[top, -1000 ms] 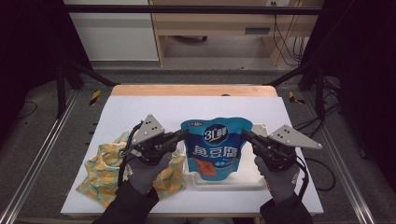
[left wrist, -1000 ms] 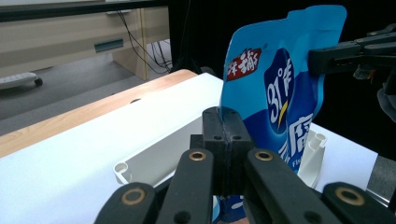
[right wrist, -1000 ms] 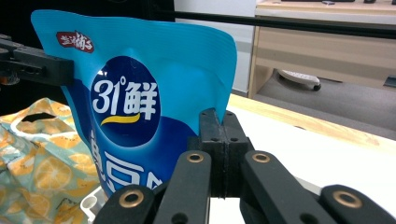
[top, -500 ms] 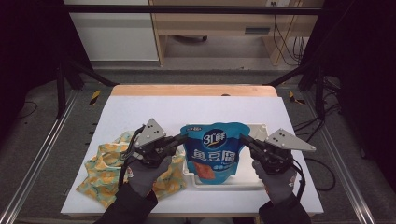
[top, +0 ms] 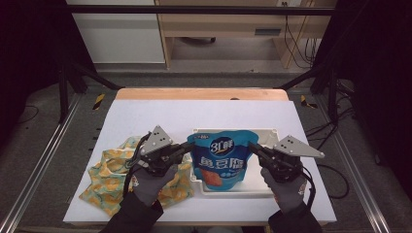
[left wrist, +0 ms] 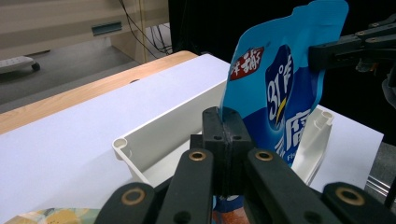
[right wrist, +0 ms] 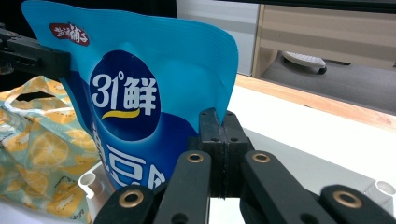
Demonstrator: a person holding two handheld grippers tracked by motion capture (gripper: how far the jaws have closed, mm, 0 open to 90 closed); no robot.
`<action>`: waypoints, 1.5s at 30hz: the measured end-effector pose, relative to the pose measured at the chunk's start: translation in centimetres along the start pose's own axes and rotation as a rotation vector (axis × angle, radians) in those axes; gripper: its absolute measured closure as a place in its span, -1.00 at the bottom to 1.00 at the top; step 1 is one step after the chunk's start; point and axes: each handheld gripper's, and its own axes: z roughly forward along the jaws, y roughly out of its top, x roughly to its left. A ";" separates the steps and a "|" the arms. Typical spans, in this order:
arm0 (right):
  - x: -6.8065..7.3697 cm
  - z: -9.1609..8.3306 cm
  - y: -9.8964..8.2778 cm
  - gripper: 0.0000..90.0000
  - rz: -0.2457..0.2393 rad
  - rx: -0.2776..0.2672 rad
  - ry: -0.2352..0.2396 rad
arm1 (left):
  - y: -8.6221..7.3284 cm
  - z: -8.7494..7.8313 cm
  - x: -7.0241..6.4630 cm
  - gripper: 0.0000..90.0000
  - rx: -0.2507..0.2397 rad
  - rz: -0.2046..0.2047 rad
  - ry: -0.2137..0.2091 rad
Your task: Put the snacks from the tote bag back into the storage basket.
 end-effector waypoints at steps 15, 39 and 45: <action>-0.5 -0.1 -0.3 0.59 0.029 -0.028 -0.005 | -0.4 -0.4 0.4 0.61 -0.026 0.012 -0.025; -2.8 -1.8 -2.5 -0.30 0.043 -0.046 -0.049 | -4.8 -6.9 4.6 -0.17 -0.020 0.002 0.098; -3.5 -2.0 -3.6 -0.36 0.050 -0.031 -0.078 | -6.7 -8.0 5.9 -0.26 -0.025 -0.022 0.142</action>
